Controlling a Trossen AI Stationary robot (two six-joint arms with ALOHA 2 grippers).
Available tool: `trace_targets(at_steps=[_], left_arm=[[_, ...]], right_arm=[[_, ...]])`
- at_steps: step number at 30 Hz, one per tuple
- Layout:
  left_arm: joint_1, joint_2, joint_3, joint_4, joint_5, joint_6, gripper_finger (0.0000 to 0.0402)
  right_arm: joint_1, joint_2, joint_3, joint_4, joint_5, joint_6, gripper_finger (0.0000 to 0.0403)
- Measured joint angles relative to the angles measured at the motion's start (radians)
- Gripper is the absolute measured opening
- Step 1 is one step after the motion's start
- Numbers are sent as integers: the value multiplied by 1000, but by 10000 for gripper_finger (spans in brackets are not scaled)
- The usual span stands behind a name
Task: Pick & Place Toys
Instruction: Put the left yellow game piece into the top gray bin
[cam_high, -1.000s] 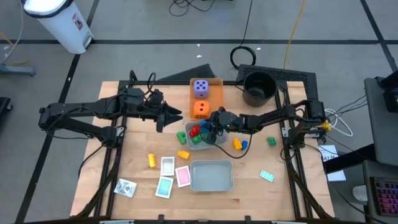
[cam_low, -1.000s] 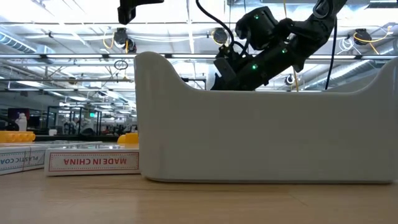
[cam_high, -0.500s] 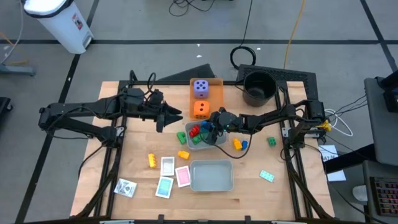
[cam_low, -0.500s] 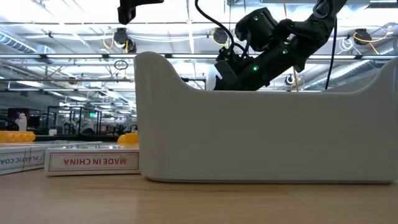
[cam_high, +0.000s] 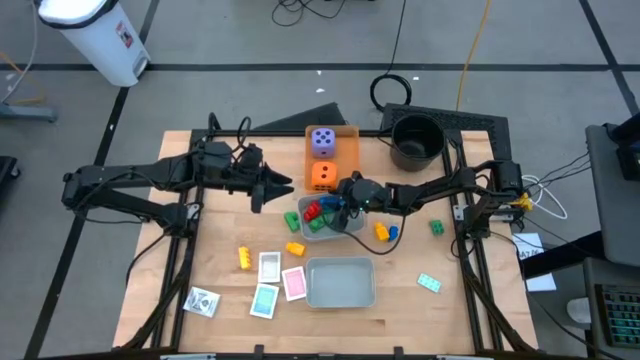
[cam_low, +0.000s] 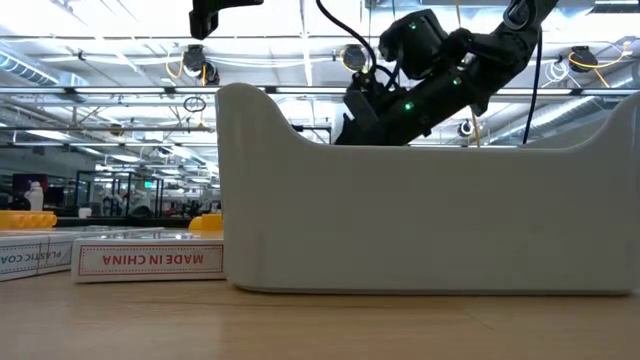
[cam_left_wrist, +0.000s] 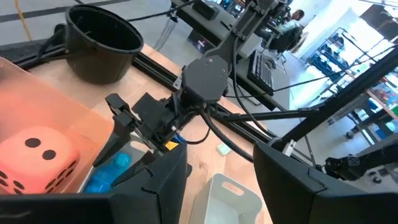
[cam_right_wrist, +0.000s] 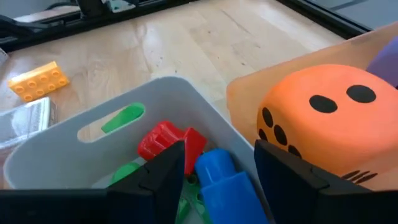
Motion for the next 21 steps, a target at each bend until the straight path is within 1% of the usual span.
trace_targets(at_steps=[6,11,14,17,21], left_arm=[[-3,0,0,-20,78,-8,186],[-52,0,0,-124,76,-40,186],[-108,0,0,-215,71,-76,186],[-185,16,0,-289,26,-138,186],[-303,22,-1,-388,-77,-264,186]], right_arm=[[3,-64,-1,-1,-3,-14,185],[7,-149,-1,8,-6,-18,185],[13,-190,-1,19,-49,-14,185],[28,-225,-1,30,-81,34,182],[59,-246,0,20,-81,87,177]])
